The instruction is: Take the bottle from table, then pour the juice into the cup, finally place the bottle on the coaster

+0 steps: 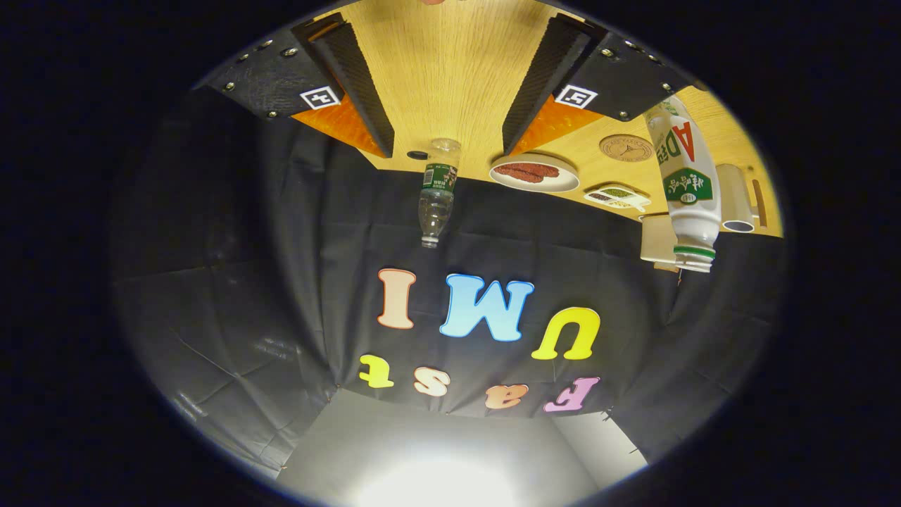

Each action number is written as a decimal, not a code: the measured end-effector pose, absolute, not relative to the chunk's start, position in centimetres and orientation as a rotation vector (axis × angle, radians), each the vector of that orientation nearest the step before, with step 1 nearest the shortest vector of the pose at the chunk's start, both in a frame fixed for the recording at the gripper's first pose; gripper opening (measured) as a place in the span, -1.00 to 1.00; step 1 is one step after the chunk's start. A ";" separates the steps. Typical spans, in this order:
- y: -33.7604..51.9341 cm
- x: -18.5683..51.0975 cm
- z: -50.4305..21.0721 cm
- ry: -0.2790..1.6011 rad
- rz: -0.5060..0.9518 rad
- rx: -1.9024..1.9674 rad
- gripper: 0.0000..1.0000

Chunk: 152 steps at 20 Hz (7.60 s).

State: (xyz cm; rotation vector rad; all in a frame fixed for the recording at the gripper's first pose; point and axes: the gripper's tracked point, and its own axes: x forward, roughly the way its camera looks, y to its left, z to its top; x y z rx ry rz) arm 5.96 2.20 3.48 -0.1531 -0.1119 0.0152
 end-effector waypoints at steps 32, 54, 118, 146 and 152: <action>20.0 -3.5 4.2 0.022 0.358 0.011 0.91; 22.0 1.3 0.5 0.129 0.277 -0.037 0.45; 35.0 4.4 4.8 -0.131 0.084 -1.460 0.34; 35.3 4.6 5.7 -0.234 0.036 -1.690 0.34; 35.2 4.7 5.8 -0.240 0.023 -1.707 0.34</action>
